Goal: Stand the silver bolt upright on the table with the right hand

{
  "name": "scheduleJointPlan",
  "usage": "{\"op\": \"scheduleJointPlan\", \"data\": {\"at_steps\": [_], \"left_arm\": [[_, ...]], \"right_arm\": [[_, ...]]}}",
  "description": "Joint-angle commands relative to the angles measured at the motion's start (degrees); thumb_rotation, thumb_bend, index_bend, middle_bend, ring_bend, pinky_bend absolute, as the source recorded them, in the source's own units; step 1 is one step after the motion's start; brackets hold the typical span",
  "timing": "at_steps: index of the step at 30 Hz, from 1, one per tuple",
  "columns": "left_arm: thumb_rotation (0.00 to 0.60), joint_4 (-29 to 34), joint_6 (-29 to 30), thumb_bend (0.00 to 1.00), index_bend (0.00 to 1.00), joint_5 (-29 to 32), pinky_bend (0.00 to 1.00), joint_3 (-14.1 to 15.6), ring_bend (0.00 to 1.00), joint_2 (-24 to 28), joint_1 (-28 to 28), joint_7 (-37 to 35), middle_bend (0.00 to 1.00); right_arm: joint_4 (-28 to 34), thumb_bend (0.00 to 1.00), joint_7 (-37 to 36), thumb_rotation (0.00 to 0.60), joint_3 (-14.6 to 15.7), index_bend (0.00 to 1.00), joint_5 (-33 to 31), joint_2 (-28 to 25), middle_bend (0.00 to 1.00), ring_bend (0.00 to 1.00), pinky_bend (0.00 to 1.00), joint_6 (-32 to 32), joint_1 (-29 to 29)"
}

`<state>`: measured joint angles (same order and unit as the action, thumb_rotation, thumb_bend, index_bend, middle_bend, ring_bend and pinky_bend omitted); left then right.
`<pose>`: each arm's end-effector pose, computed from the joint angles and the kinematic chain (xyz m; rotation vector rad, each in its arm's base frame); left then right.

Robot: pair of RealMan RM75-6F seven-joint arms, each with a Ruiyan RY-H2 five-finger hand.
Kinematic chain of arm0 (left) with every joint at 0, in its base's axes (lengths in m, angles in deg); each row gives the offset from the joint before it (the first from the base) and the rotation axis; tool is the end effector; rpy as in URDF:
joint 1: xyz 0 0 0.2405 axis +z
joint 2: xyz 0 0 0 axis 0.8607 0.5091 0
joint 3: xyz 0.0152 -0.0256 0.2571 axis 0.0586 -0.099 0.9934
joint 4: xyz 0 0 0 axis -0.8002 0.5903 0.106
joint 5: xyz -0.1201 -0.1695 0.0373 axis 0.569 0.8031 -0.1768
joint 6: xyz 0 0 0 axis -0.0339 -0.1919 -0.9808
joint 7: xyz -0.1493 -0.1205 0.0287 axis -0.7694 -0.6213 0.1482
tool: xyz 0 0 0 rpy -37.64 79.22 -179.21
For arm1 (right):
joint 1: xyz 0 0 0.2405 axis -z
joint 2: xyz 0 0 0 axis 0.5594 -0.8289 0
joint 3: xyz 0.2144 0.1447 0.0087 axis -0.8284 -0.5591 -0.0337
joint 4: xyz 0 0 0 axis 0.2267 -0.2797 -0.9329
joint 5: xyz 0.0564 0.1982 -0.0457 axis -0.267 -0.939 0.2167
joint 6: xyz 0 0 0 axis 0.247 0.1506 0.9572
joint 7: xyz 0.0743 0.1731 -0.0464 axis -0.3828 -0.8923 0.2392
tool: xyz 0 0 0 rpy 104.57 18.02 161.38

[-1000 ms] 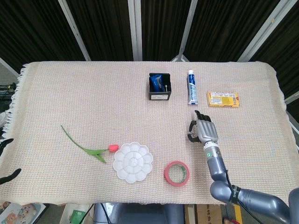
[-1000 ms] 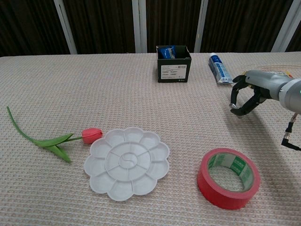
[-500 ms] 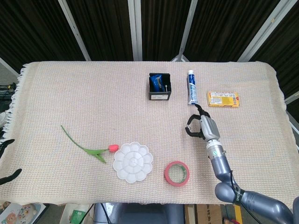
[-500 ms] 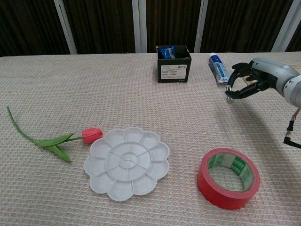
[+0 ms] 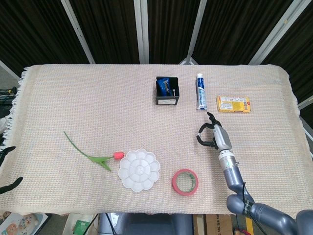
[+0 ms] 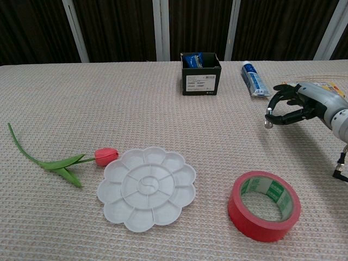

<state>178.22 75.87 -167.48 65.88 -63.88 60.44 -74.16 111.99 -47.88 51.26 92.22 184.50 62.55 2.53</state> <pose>-0.2999 0.1929 0.1947 -1.3185 -0.8843 -0.9024 -0.2340 -0.4018 -0.0273 1.1991 -1.5979 1.2642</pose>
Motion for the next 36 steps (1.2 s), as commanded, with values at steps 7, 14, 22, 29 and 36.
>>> {"op": "scheduleJointPlan", "data": {"at_steps": [7, 14, 22, 29, 36], "left_arm": [[0.600, 0.0, -0.1, 0.25, 0.21, -0.1, 0.00, 0.0, 0.00, 0.0, 0.0, 0.0, 0.00], [0.600, 0.1, 0.0, 0.25, 0.21, -0.1, 0.00, 0.1, 0.00, -0.1, 0.0, 0.5, 0.00], [0.600, 0.1, 0.0, 0.25, 0.21, 0.0, 0.00, 0.0, 0.00, -0.2, 0.0, 0.5, 0.00], [0.600, 0.0, 0.1, 0.25, 0.21, -0.1, 0.00, 0.0, 0.00, -0.2, 0.0, 0.6, 0.00], [0.600, 0.1, 0.1, 0.25, 0.21, -0.1, 0.00, 0.0, 0.00, -0.3, 0.0, 0.7, 0.00]], "right_arm": [[-0.8, 0.37, -0.1, 0.600, -0.2, 0.63, -0.1, 0.1, 0.04, 0.10, 0.05, -0.3, 0.1], [-1.9, 0.37, -0.7, 0.600, 0.0, 0.63, -0.6, 0.1, 0.04, 0.10, 0.04, -1.7, 0.3], [-2.2, 0.37, -1.0, 0.600, -0.1, 0.63, -0.8, 0.1, 0.04, 0.10, 0.04, -2.4, 0.4], [-2.4, 0.37, -0.4, 0.600, 0.0, 0.63, -1.5, 0.1, 0.04, 0.10, 0.04, -3.2, 0.5], [-2.1, 0.37, 0.4, 0.600, -0.1, 0.62, -2.2, -0.2, 0.04, 0.09, 0.03, -3.8, 0.5]]}}
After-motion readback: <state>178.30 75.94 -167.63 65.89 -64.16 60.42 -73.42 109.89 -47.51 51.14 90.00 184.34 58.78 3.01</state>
